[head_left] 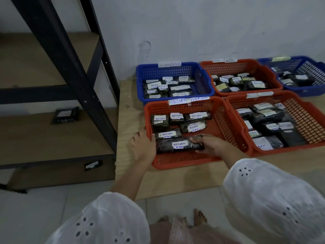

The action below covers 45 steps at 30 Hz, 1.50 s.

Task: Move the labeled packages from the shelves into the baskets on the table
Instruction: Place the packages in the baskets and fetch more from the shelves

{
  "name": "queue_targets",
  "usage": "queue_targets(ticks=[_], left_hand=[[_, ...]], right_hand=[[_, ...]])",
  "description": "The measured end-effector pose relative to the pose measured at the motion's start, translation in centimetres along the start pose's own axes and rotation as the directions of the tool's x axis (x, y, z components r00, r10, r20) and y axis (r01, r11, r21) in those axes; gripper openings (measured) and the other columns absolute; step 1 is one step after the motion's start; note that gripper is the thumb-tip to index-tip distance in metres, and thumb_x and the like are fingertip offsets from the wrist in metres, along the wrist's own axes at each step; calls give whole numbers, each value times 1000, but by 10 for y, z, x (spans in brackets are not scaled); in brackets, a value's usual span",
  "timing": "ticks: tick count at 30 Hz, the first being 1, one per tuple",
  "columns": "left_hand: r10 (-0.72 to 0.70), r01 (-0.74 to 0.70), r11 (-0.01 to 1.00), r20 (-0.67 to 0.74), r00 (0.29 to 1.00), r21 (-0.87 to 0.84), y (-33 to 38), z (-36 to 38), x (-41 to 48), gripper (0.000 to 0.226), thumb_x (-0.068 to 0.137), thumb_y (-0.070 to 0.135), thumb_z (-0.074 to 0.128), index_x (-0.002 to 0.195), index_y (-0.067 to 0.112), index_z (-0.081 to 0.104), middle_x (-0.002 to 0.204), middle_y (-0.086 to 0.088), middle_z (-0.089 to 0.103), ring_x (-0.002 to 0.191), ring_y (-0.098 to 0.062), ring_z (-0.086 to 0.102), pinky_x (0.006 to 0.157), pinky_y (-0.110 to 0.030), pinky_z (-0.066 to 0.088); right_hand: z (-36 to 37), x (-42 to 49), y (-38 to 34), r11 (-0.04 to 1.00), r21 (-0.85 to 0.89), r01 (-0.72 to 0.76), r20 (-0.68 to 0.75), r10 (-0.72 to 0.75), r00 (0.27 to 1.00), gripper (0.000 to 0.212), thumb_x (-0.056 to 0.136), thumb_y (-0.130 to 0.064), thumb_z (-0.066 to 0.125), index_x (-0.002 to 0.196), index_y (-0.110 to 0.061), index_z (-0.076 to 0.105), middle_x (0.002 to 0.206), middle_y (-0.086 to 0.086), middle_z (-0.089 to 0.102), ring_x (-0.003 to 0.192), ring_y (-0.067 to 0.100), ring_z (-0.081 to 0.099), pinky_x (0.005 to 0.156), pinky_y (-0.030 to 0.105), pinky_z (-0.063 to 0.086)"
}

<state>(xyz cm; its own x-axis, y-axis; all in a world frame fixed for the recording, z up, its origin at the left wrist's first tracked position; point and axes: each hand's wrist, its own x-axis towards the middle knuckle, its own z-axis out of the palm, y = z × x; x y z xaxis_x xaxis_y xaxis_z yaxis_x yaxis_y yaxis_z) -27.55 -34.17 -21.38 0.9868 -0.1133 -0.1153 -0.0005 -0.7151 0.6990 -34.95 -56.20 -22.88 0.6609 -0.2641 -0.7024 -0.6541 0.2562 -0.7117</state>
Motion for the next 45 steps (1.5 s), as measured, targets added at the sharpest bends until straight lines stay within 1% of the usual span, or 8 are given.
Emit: queue_targets(ticks=[9, 11, 14, 19, 25, 35, 41, 45], left_hand=[[56, -52, 995, -42, 998, 88, 0, 1, 0, 43, 96, 31, 44, 135, 14, 42, 129, -12, 47, 125, -29, 32, 103, -42, 29], [58, -53, 994, -43, 997, 93, 0, 1, 0, 42, 96, 31, 43, 135, 14, 42, 130, -11, 46, 125, -28, 32, 103, -41, 29], [56, -54, 994, -26, 998, 100, 0, 0, 0, 43, 97, 33, 42, 135, 15, 40, 130, -10, 46, 125, -27, 31, 102, -41, 30], [54, -55, 995, 16, 998, 80, -3, -4, 2, 47, 95, 38, 44, 136, 16, 39, 131, -11, 45, 126, -28, 32, 103, -42, 29], [94, -94, 995, 8, 996, 25, -4, -18, -1, 51, 93, 42, 46, 138, 19, 37, 136, -11, 42, 129, -28, 32, 104, -44, 27], [297, -297, 954, -14, 955, 37, -16, -81, -44, 32, 96, 26, 43, 127, 22, 51, 132, -6, 49, 127, -26, 34, 105, -43, 29], [428, -424, 902, 43, 903, -80, -72, -138, -105, 35, 91, 7, 53, 124, 18, 53, 118, -3, 54, 116, -18, 47, 99, -27, 37], [411, -395, 907, 100, 906, -144, -114, -177, -138, 31, 92, 11, 56, 122, 18, 55, 116, 2, 55, 111, -10, 50, 78, -5, 39]], right_hand=[[6, 13, 1, 998, -27, 51, -104, -53, 993, 19, 81, -11, 72, 94, -12, 58, 112, 11, 62, 91, 19, 59, 59, 33, 53], [9, 15, -1, 969, -240, 55, -213, -108, 971, 30, 80, -22, 75, 102, -11, 58, 118, 11, 57, 101, 25, 57, 67, 36, 53], [10, 15, -4, 809, -587, -2, -313, -225, 923, 53, 78, -40, 75, 119, -13, 56, 130, 15, 42, 112, 33, 51, 91, 43, 50], [23, 3, -8, 776, -630, -29, -362, -260, 895, 65, 78, -48, 71, 130, -14, 49, 136, 18, 39, 123, 35, 42, 103, 38, 39], [38, -27, -7, 840, -539, 60, -493, -373, 786, 56, 83, -43, 65, 131, -20, 47, 138, 15, 35, 128, 34, 29, 100, 38, 31], [79, -117, 5, 719, -580, 382, -310, -629, 713, 49, 86, -41, 62, 131, -26, 48, 138, 6, 40, 130, 29, 28, 101, 37, 27], [123, -169, 47, 714, -526, 463, -247, -649, 720, 48, 85, -37, 65, 129, -26, 51, 134, 4, 44, 130, 25, 30, 107, 36, 26], [167, -191, 69, 695, -497, 519, -202, -675, 710, 43, 83, -27, 69, 124, -19, 57, 130, 4, 53, 128, 22, 42, 111, 38, 28]])
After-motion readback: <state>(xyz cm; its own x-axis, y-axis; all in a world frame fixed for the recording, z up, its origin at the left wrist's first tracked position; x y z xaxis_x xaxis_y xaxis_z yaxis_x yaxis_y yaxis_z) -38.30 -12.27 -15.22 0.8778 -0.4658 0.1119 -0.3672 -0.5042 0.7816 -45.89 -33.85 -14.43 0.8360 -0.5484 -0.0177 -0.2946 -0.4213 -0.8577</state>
